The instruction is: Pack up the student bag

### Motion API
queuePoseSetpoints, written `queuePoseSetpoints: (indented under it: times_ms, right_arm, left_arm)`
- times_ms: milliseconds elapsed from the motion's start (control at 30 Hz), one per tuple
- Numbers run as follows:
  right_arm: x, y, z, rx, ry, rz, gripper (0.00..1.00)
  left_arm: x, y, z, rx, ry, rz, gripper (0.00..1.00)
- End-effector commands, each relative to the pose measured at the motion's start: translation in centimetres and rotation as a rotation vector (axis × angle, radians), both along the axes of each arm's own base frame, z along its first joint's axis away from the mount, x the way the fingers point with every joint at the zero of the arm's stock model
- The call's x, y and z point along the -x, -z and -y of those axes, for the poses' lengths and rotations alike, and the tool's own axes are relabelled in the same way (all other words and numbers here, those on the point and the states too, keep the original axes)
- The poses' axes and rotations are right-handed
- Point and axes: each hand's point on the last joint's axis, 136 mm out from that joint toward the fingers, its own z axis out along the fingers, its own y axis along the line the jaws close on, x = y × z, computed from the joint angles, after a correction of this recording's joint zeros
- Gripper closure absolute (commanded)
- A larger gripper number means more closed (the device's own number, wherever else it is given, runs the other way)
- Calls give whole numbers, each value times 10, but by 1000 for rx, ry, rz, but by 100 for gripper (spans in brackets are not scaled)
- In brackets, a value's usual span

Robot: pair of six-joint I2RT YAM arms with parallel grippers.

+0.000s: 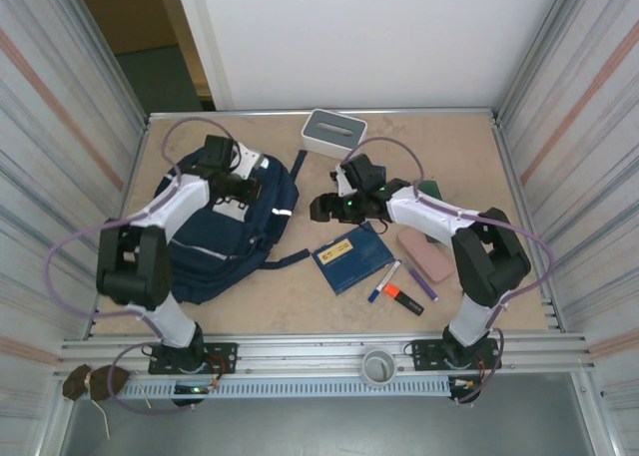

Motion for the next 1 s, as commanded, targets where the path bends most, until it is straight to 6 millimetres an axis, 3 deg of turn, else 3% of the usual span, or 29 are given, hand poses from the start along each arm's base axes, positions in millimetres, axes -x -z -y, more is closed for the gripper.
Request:
queuePoseSetpoints:
  times_ms: [0,100,200,400,467,533,600,700,800,867,967]
  right_arm:
    - [8,-49,-5,-151,-79,7,23]
    - [-1,-63,-7,-228,-50,6,12]
    - [-13,-61,-8,-251,-16,-11,7]
    - [-8,-67,-49,-375,-99,-53,10]
    - [-1,-70,-60,-401,-124,-59,23]
    - [1,-71,-65,-422,-113,-64,57]
    - [-3,-76,-65,-454,-63,-57,80]
    - [-13,-91,-58,-522,56,-28,90]
    - [-24,-112,-50,-605,198,16,97]
    - [-31,-122,-44,-657,301,22,97]
    - [-37,-130,-43,-708,401,26,98]
  left_arm:
    - [13,-69,37,148,233,251,100]
    - [31,-90,43,186,304,323,100]
    - [42,-105,47,219,345,383,100]
    - [48,-126,56,277,386,440,100]
    - [44,-129,60,283,389,436,100]
    - [35,-132,64,288,385,432,100]
    - [21,-134,68,273,352,425,100]
    - [-13,-136,57,189,164,394,83]
    - [-32,-149,18,137,-150,343,59]
    - [-20,-159,-6,167,-333,327,48]
    - [21,-175,-3,310,-363,358,38]
